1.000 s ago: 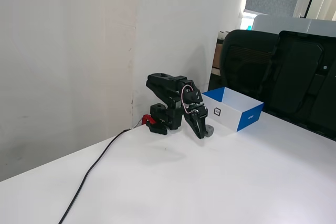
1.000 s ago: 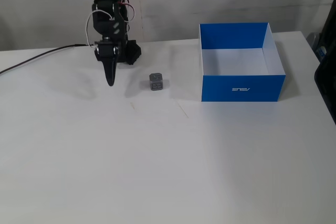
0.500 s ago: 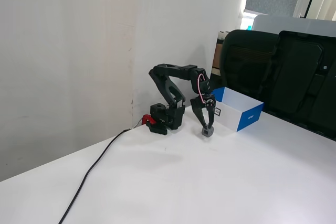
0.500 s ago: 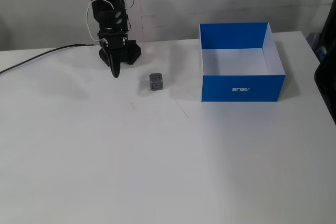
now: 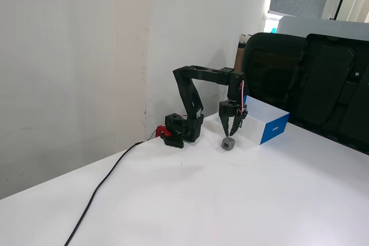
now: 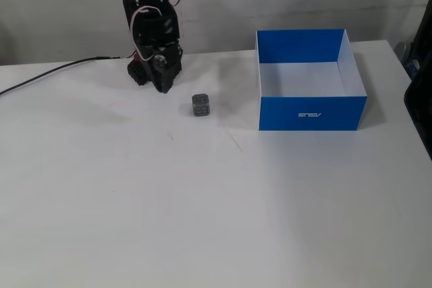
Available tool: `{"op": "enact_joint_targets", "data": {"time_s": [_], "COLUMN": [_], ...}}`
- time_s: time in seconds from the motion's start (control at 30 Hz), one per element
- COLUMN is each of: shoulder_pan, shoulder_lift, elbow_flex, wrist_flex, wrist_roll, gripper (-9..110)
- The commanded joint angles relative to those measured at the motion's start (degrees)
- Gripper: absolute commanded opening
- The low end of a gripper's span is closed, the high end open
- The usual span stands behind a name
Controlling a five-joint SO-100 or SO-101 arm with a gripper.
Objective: Grasp the gray block and put it in the box.
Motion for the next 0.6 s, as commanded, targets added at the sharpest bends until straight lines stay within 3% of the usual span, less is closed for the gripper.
{"op": "enact_joint_targets", "data": {"time_s": [0.0, 0.37, 0.57], "shoulder_pan": [3.16, 16.87, 17.31], "shoulder_lift": [-1.85, -3.60, -5.45], "elbow_flex": [-4.92, -2.72, -1.41], "wrist_flex": [2.81, 8.00, 5.80], "wrist_roll": [-3.25, -8.00, -8.00], "gripper": [0, 0, 2]}}
